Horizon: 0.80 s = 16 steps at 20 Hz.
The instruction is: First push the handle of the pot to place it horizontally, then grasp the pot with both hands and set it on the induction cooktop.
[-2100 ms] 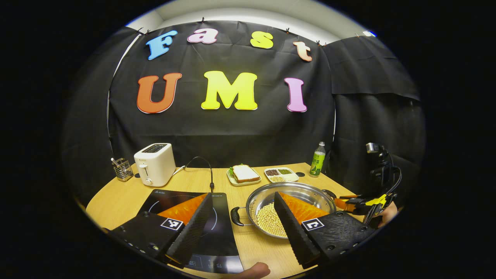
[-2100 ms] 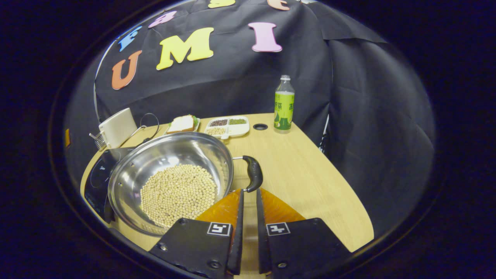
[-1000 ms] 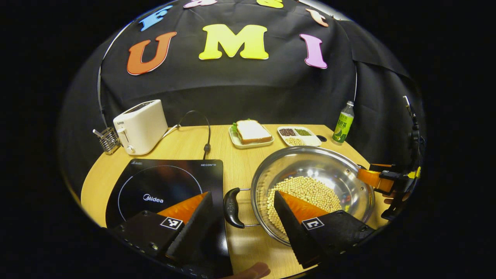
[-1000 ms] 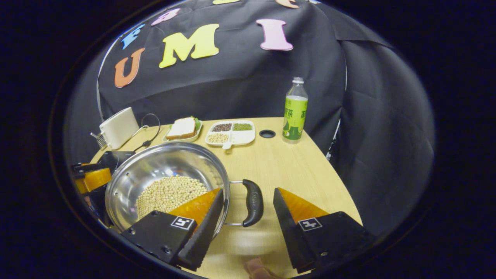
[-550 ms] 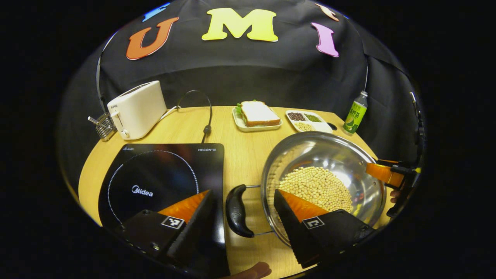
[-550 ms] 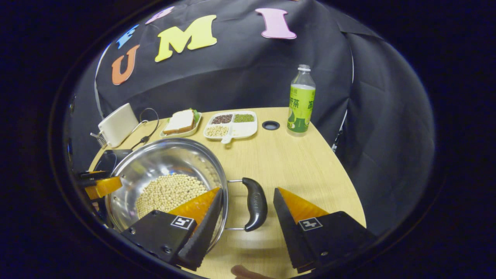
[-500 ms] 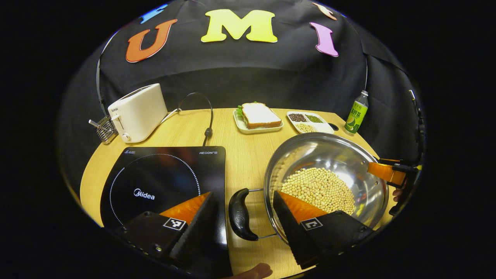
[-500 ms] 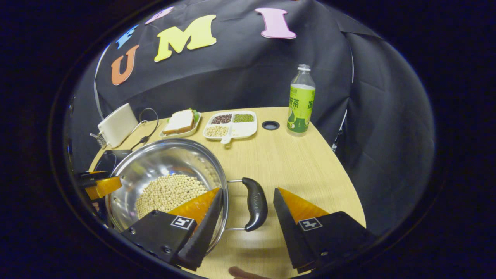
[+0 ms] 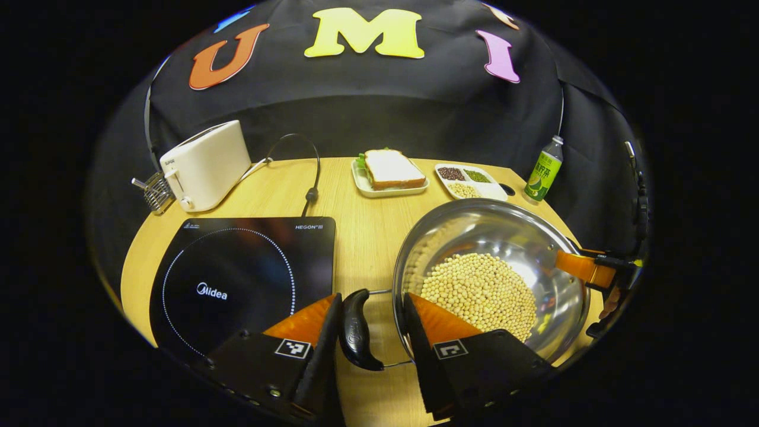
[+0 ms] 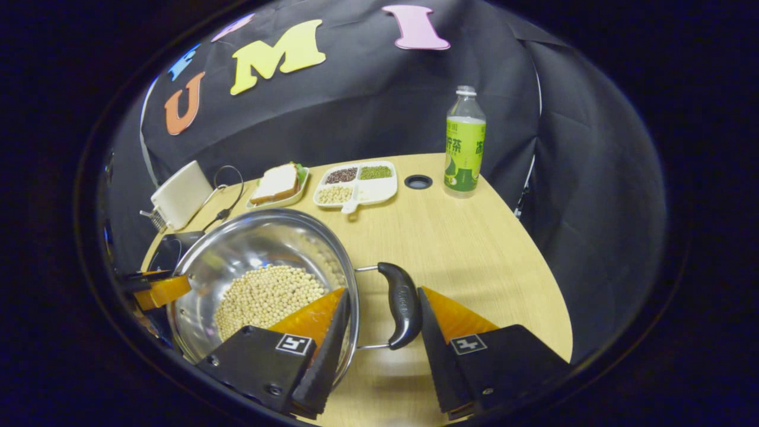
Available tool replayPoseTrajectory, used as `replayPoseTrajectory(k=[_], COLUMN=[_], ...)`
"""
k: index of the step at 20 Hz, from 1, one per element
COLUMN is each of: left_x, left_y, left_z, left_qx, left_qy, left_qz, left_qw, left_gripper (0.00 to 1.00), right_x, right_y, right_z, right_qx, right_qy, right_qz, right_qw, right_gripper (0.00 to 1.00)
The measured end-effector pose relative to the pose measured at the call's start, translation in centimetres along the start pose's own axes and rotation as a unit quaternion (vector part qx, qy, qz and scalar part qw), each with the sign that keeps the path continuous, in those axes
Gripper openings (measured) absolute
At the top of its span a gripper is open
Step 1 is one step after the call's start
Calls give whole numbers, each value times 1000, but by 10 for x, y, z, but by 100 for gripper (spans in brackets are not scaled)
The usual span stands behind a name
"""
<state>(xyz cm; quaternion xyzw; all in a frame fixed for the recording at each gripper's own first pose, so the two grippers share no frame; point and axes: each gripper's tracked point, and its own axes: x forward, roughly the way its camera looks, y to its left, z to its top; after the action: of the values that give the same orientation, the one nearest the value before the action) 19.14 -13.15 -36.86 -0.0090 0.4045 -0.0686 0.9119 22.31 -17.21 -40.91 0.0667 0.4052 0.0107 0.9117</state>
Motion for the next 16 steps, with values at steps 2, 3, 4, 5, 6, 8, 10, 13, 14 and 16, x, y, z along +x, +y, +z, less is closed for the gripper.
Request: replayPoseTrajectory(k=[2, 3, 4, 5, 6, 8, 10, 13, 14, 16], left_x=[1, 1, 3, 2, 2, 1, -2, -12, -17, -29], left_y=[-2, -2, -2, -2, -4, -7, -13, -18, -19, -19], left_z=[1, 2, 3, 4, 3, 2, -1, 2, 5, 13], left_qx=[-14, -20, -18, -10, -7, -5, -2, 3, 6, 12], left_qy=[6, 8, 10, 9, 11, 17, 21, 14, 7, -5], left_qz=[-18, -23, -25, -24, -26, -34, -42, -48, -50, -52], left_qw=[1000, 1000, 999, 1000, 1000, 999, 999, 999, 999, 999], left_gripper=[60, 59, 46, 56, 55, 54, 51, 60, 51, 51], right_x=[-2, -4, -7, -9, -11, -17, -26, -40, -47, -63], right_y=[0, 0, 0, -1, -1, -4, -8, -11, -11, -8], right_z=[-1, -2, -4, -5, -6, -9, -12, -15, -13, -8], right_qx=[8, 10, 10, 10, 13, 18, 23, 31, 34, 33], right_qy=[-2, -1, 0, -1, -1, 1, 0, 1, -4, -15], right_qz=[-4, -9, -16, -21, -26, -32, -40, -47, -48, -50], right_qw=[1000, 1000, 1000, 1000, 1000, 999, 999, 998, 998, 998], right_gripper=[70, 67, 68, 65, 65, 64, 63, 64, 63, 62])
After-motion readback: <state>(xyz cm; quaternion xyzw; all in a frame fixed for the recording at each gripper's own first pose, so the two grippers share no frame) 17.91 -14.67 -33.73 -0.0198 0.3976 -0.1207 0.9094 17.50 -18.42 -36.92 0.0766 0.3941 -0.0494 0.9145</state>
